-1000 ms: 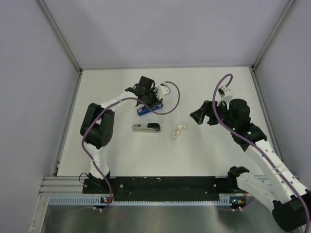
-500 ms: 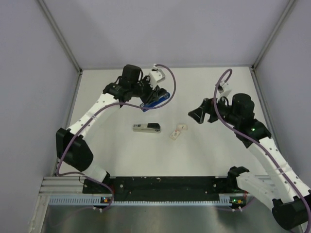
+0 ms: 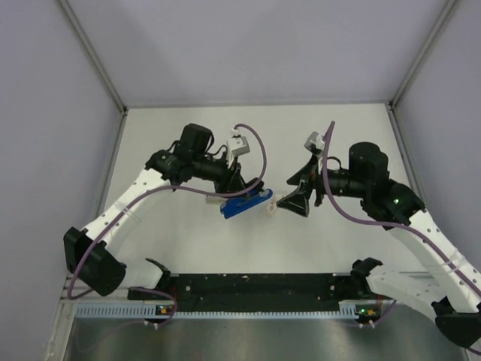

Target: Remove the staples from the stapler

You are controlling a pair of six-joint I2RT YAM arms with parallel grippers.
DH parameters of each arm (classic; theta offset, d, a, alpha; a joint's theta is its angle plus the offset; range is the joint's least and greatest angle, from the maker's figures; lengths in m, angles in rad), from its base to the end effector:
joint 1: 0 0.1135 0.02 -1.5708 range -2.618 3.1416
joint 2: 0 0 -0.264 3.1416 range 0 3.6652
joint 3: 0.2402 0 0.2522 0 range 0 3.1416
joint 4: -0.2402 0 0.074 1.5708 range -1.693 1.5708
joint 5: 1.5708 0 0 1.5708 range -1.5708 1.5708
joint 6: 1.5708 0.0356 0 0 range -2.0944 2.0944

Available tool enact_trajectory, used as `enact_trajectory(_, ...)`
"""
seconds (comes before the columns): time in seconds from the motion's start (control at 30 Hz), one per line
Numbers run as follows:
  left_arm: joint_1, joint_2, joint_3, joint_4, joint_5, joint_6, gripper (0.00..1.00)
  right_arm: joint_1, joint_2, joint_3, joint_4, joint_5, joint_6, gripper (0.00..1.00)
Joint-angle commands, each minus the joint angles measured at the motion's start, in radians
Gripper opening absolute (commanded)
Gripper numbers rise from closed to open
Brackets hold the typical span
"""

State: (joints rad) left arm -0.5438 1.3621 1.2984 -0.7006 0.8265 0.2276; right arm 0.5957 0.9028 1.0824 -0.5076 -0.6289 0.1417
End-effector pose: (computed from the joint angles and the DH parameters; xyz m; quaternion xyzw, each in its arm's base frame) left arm 0.2298 -0.1696 0.3482 0.4629 0.7212 -0.4214 0.2967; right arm 0.1406 0.1206 0.3904 -0.3494 0.7128 0.4341 0.4258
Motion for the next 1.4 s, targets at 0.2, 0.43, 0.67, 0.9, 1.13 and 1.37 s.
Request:
enact_trajectory(0.2, -0.011, -0.187, -0.137, 0.187, 0.298, -0.135, 0.00, 0.078, 0.054, 0.050, -0.025, -0.097, -0.102, 0.88)
enact_trajectory(0.43, -0.012, -0.178, -0.169, 0.216, 0.299, -0.159, 0.00, 0.125, 0.130, 0.053, 0.038, -0.078, -0.097, 0.84)
enact_trajectory(0.67, -0.015, -0.176, -0.174, 0.217, 0.318, -0.163, 0.00, 0.154, 0.162, 0.053, 0.087, -0.071, -0.099, 0.80)
enact_trajectory(0.9, -0.013, -0.182, -0.186, 0.245, 0.342, -0.182, 0.00, 0.170, 0.173, 0.036, 0.127, -0.068, -0.091, 0.68)
enact_trajectory(1.13, -0.013, -0.178, -0.189, 0.245, 0.350, -0.185, 0.00, 0.171, 0.168, 0.022, 0.164, -0.084, -0.071, 0.46)
enact_trajectory(1.37, -0.013, -0.198, -0.194, 0.273, 0.355, -0.203, 0.00, 0.177, 0.151, -0.001, 0.164, -0.095, -0.065, 0.51)
